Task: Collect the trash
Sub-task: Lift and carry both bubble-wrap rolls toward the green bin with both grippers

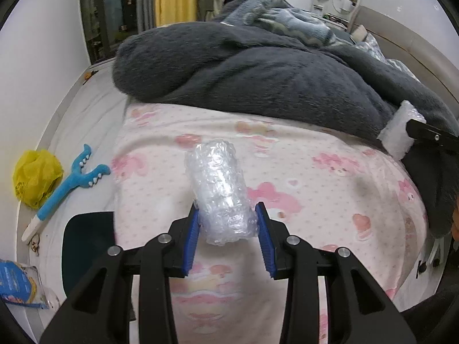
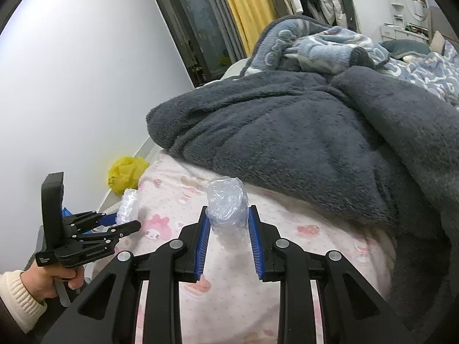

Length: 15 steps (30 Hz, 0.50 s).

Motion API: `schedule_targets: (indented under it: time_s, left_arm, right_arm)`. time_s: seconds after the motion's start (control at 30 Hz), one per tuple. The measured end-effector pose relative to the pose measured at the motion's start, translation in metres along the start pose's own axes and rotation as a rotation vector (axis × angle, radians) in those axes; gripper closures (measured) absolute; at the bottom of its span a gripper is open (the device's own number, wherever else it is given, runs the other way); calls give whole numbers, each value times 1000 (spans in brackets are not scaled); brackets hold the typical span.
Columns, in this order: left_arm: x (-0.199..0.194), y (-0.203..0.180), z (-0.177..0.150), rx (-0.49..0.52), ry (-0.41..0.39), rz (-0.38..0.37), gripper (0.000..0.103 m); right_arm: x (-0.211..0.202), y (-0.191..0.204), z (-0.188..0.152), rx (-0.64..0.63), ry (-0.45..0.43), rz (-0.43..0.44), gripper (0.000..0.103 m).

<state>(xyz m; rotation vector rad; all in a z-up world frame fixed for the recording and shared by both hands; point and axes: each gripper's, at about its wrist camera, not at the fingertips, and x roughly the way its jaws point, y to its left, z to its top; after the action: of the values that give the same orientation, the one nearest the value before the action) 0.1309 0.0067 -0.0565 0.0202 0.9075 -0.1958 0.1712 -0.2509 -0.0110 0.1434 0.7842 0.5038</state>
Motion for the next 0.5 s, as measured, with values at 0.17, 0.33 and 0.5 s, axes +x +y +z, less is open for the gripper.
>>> schedule_targets:
  time_s: [0.17, 0.33, 0.5]
  left_arm:
    - [-5, 17, -1, -29, -9, 14, 62]
    - [-6, 28, -6, -42, -4, 21, 62]
    - [-7, 39, -10, -54, 0, 29, 62]
  right_arm:
    - [4, 10, 6, -10, -3, 8, 76]
    - [10, 24, 11, -27, 3, 16, 76]
    - [18, 35, 13, -39, 11, 22, 76]
